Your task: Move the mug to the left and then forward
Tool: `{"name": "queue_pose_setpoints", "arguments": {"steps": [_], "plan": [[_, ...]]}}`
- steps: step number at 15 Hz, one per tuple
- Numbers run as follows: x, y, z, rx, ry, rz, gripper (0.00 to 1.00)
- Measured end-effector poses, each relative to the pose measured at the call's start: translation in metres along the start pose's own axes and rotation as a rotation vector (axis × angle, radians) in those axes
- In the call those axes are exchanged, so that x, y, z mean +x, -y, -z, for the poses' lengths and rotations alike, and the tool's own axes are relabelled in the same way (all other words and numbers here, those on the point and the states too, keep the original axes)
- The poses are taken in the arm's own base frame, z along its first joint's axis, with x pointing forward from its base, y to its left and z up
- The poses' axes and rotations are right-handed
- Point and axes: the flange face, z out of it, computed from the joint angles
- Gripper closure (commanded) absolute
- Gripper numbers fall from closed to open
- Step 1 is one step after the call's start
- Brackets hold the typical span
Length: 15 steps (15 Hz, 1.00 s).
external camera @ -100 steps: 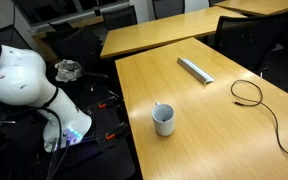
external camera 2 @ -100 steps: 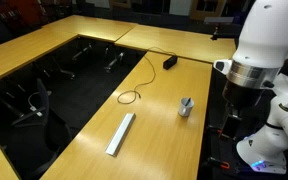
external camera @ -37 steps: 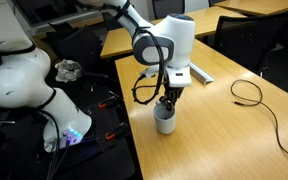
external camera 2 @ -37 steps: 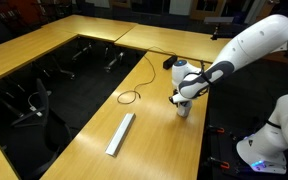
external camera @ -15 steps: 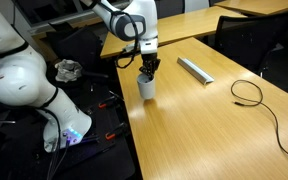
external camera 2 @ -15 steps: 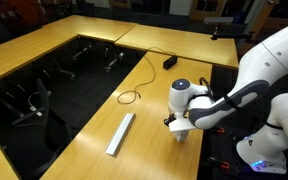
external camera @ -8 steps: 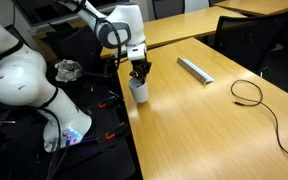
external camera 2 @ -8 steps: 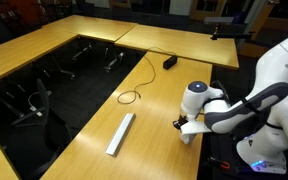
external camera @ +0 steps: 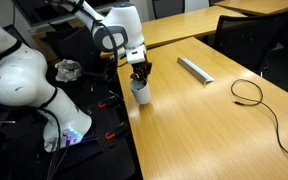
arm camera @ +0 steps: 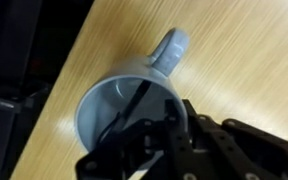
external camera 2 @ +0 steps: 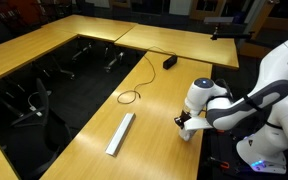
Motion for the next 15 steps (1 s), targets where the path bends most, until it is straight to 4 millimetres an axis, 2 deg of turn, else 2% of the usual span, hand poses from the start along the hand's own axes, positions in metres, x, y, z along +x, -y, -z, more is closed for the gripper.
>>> {"name": "queue_pose_setpoints", "arguments": {"steps": [3,5,10,15], "plan": [[0.002,-0.002,-0.005,-0.012,0.004,-0.008,0.97],[0.004,0.006,-0.004,-0.006,0.001,-0.004,0.97],[0.015,0.058,0.017,0.045,-0.031,0.010,0.97],[0.043,0.121,0.010,-0.039,-0.004,0.020,0.97]]}}
